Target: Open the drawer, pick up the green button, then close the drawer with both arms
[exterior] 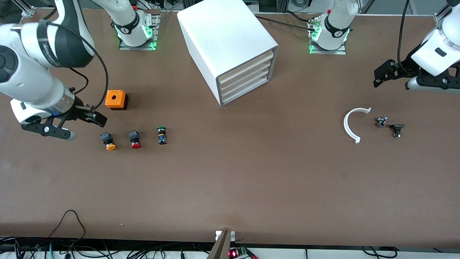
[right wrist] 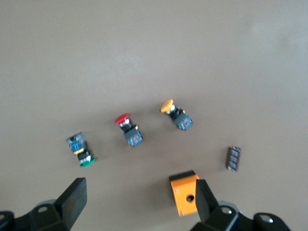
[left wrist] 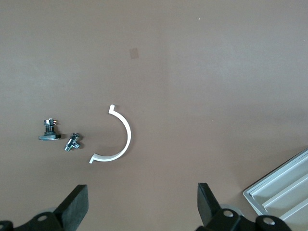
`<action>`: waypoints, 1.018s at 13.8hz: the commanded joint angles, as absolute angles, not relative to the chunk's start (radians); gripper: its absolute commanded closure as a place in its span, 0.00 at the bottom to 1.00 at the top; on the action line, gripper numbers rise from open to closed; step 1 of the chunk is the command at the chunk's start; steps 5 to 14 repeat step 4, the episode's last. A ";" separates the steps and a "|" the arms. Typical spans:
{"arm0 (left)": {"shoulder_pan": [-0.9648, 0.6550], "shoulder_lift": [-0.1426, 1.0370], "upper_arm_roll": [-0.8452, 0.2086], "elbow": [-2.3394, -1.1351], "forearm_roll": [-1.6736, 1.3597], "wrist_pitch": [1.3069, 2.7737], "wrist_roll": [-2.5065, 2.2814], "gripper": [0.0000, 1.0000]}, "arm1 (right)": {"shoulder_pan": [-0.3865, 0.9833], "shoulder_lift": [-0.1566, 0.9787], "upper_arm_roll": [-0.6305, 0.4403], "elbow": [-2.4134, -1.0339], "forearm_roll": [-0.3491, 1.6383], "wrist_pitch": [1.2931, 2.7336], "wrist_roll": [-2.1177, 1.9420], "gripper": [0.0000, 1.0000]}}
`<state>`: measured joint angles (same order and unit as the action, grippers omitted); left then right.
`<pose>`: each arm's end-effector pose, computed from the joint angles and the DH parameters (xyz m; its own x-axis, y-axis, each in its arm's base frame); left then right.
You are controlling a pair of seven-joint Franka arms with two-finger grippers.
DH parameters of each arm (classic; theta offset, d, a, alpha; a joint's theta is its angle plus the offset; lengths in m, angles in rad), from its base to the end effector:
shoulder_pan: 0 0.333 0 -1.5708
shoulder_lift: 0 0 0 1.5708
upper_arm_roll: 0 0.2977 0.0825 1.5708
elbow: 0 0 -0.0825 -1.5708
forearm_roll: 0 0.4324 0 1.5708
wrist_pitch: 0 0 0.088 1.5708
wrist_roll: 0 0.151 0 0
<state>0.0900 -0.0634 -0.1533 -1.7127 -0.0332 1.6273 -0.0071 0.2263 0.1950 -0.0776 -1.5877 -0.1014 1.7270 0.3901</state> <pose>0.5842 -0.0436 0.5304 0.9983 -0.0538 -0.0229 -0.0532 -0.9983 0.0232 0.6526 0.0866 0.4444 0.9753 -0.2205 -0.0086 -0.2177 -0.9678 0.1267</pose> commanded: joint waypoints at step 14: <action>0.097 -0.038 -0.149 -1.675 -0.026 1.611 0.017 0.00 | 0.132 0.180 -0.071 -1.463 -0.106 1.631 0.247 0.00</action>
